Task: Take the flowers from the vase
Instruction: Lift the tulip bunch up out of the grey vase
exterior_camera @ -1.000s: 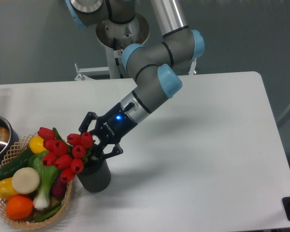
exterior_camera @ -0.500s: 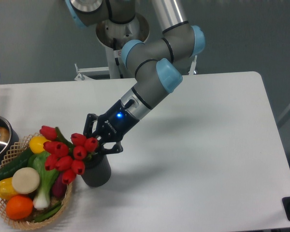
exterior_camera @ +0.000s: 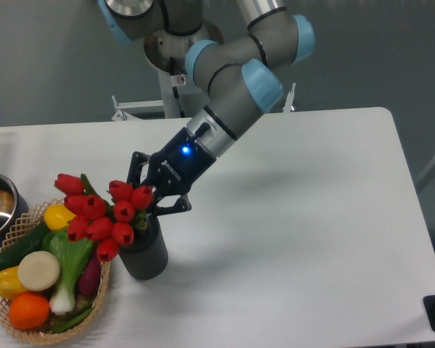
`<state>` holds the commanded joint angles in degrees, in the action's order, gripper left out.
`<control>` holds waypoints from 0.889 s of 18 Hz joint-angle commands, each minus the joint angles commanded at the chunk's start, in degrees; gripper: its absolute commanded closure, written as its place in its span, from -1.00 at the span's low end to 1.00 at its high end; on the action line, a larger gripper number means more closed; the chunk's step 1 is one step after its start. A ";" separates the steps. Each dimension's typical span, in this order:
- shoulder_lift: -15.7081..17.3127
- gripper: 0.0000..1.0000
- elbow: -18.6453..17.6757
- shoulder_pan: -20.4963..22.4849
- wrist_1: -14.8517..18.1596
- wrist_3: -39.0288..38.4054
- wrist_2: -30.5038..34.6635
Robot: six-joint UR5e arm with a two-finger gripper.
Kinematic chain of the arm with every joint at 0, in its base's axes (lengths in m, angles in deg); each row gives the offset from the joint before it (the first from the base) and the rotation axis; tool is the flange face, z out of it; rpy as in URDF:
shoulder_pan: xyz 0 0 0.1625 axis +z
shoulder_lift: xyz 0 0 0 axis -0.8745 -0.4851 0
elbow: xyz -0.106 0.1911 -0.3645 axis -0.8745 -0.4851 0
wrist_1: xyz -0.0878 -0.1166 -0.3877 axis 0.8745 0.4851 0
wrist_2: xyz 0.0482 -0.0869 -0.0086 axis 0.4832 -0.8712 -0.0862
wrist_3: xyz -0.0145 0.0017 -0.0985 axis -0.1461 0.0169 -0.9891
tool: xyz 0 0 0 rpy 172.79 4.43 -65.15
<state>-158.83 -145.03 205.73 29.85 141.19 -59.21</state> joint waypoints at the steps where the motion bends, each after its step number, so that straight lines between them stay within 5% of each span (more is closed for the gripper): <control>1: 0.36 1.00 0.00 0.35 0.09 -0.26 -0.62; 10: 2.73 1.00 1.14 1.15 0.09 -3.87 -5.90; 16: 2.21 1.00 6.58 3.25 0.09 -11.15 -9.94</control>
<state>-156.62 -138.44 208.99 29.94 130.04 -69.16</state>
